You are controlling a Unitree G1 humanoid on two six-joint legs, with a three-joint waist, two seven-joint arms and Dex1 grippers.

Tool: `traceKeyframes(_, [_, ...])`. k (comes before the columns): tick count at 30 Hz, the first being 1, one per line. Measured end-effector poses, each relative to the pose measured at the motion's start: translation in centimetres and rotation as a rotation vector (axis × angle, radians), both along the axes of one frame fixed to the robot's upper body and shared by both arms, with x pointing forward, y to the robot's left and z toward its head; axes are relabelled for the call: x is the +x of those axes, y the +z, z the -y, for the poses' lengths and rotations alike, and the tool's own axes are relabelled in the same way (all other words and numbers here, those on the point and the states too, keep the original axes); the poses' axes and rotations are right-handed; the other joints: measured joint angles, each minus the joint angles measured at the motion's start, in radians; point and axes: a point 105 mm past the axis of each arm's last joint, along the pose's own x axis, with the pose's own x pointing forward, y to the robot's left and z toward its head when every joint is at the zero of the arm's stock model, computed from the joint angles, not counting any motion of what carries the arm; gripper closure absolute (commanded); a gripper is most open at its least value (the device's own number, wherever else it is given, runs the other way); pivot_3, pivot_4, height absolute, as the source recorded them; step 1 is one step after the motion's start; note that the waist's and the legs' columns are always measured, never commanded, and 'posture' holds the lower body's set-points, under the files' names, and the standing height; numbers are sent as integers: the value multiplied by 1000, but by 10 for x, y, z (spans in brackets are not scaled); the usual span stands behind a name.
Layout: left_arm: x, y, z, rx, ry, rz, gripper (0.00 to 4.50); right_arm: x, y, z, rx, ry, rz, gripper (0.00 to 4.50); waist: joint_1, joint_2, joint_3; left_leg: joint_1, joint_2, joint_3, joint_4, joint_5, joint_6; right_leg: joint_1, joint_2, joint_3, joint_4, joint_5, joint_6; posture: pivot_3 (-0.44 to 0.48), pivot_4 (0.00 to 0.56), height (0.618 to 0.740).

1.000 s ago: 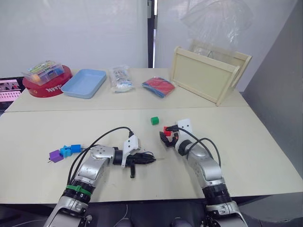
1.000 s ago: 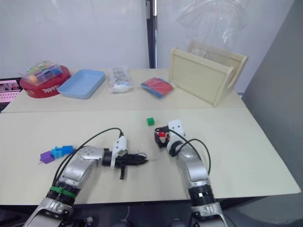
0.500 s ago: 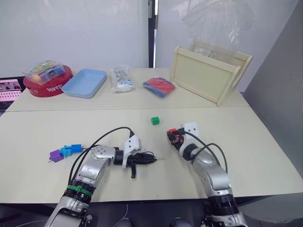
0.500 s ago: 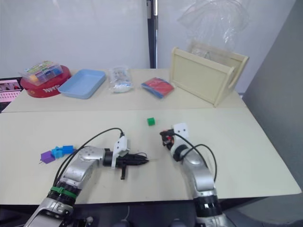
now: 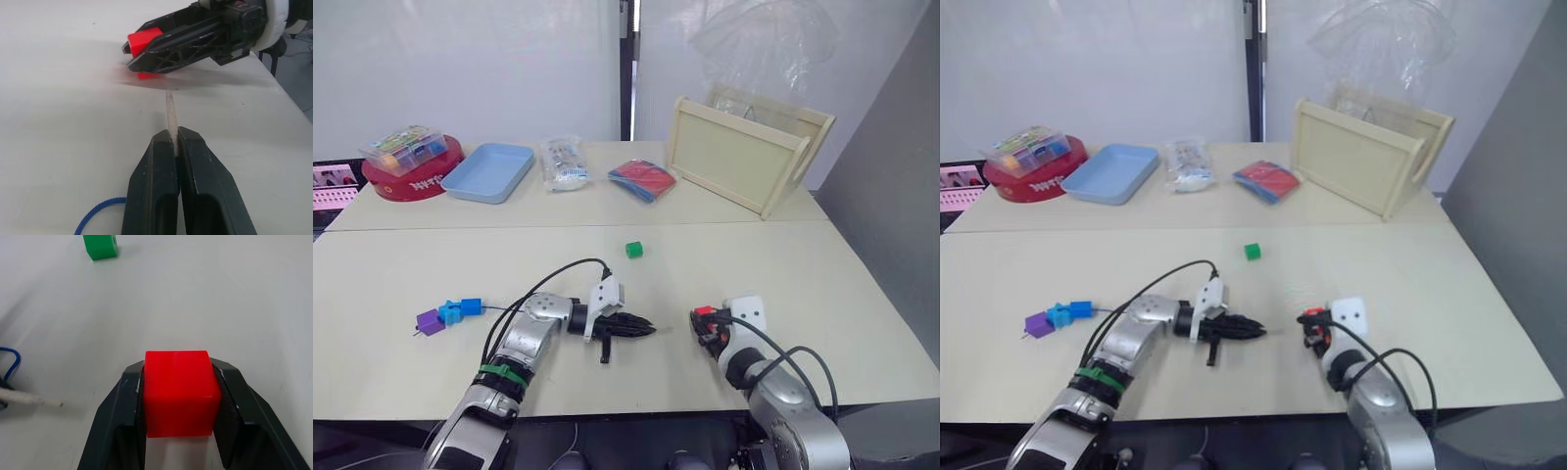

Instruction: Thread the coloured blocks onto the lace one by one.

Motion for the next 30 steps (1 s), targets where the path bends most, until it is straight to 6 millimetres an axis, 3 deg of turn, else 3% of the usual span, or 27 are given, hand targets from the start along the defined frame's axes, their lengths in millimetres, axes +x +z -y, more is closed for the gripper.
traceKeyframes(2, [0, 1, 2, -5, -13, 6, 4500, 0, 2, 0, 7, -7, 4, 2269, -1, 0, 0, 0, 0, 0, 0, 0, 0, 0, 0, 0, 0, 0, 0, 0, 150, 740])
traceKeyframes(6, [-1, -5, 5, -6, -26, -21, 4500, -3, 13, 6, 33, -29, 29, 948, 2, 0, 0, 0, 0, 0, 0, 0, 0, 0, 0, 0, 0, 0, 0, 0, 150, 740])
traceKeyframes(9, [1, -4, 6, -2, -34, -13, 4500, -1, 46, 8, 63, -11, 129, 69, 2, 0, 0, 0, 0, 0, 0, 0, 0, 0, 0, 0, 0, 0, 0, 0, 150, 740])
traceKeyframes(12, [0, -4, 10, -8, -44, -8, 4500, 1, 69, 4, 22, 78, 198, 69, 3, 0, 0, 0, 0, 0, 0, 0, 0, 0, 0, 0, 0, 0, 0, 0, 150, 740])
traceKeyframes(15, [0, -4, 11, -15, -43, -6, 4500, 1, 76, 10, -219, 274, 188, 69, 11, 0, 0, 0, -2, 0, 1, 0, 0, 1, -1, 0, -2, 0, 0, 0, 150, 740])
traceKeyframes(19, [0, -4, 14, -23, -41, -5, 4500, -12, 67, 13, -502, 643, 59, 69, 15, 0, 0, -1, -2, 0, 0, 0, 2, 2, -1, 0, -5, 0, 0, 0, 150, 740])
traceKeyframes(21, [0, -5, 13, -22, -34, -4, 4500, -17, 60, 24, -615, 807, -47, 69, 13, 0, 0, 0, -2, 0, 1, -1, 2, 4, -1, -1, -7, 0, 0, 0, 150, 740])
traceKeyframes(24, [-3, -7, 12, -20, -33, 2, 4500, -8, 64, 35, -722, 924, -96, 69, 9, 0, 0, 2, -2, 0, 0, -1, 3, 6, -1, 0, -8, 0, 0, 0, 150, 740])
traceKeyframes(30, [-5, -7, 13, -16, -16, 26, 4500, 10, 56, 31, -891, 1059, -166, 69, 12, 0, 0, 2, -2, 0, 1, -1, 3, 8, -1, -1, -9, 0, 0, 0, 150, 740])
